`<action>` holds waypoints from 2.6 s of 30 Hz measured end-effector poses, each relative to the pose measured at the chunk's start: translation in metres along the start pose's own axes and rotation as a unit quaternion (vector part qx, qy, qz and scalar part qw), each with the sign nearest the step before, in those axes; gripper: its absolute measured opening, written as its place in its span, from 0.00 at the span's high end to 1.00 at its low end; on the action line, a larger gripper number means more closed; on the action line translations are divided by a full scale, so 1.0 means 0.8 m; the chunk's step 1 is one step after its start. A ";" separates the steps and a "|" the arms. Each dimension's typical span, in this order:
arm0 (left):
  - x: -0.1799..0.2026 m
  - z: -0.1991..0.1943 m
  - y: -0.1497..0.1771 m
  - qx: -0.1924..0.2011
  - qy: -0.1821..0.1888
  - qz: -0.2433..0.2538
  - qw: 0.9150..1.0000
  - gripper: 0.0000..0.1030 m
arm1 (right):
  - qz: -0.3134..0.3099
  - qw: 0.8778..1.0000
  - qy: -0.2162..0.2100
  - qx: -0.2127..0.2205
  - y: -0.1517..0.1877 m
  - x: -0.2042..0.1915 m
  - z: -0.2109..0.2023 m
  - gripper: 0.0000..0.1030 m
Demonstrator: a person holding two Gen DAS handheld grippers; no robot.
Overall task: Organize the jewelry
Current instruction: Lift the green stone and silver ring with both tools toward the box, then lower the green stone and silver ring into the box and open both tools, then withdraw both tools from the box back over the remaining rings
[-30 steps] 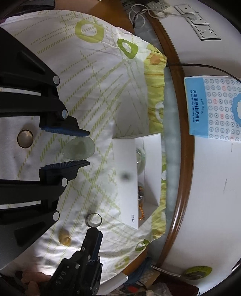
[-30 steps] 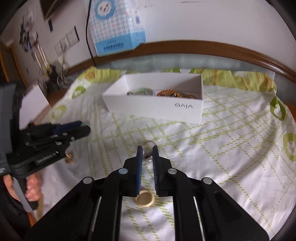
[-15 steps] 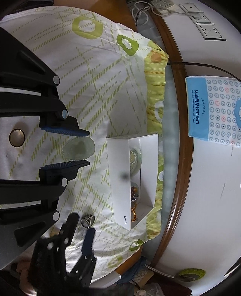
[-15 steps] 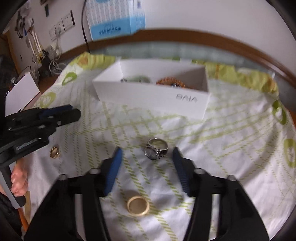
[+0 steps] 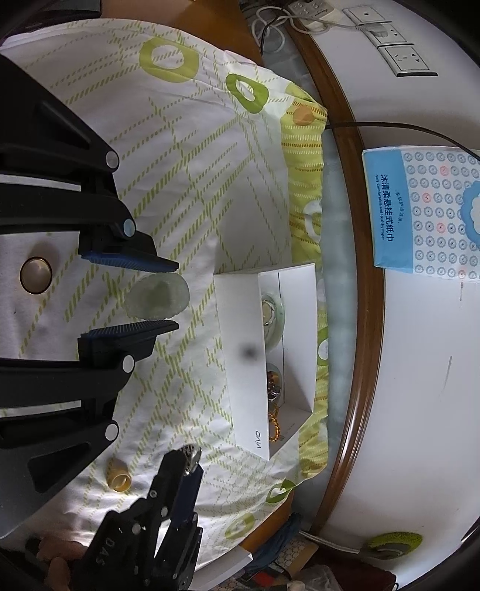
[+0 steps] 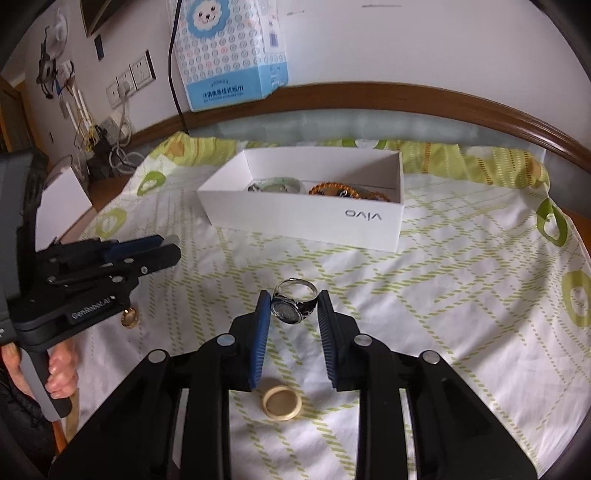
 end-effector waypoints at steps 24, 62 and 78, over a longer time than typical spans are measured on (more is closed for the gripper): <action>0.028 0.076 -0.129 0.006 0.021 -0.029 0.999 0.75 | 0.069 0.997 -0.007 0.027 -0.119 0.078 0.051 0.76; 0.067 -0.042 -0.084 0.150 -0.067 0.047 0.985 0.15 | 0.112 0.983 -0.010 0.148 -0.108 0.067 -0.056 0.25; 0.084 -0.159 0.001 0.205 -0.091 0.058 0.973 0.05 | 0.078 0.979 0.025 0.186 -0.028 -0.006 -0.169 0.13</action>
Point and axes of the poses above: each gripper's, at about its wrist camera, not at the fingertips, and z roughly the way its jaws point, x to its right, y to its underside, the point moved 2 cm from there along z, roughly the way its jaws point, and after that the axes turned 8 degrees about -z, right-handed, at the moved point
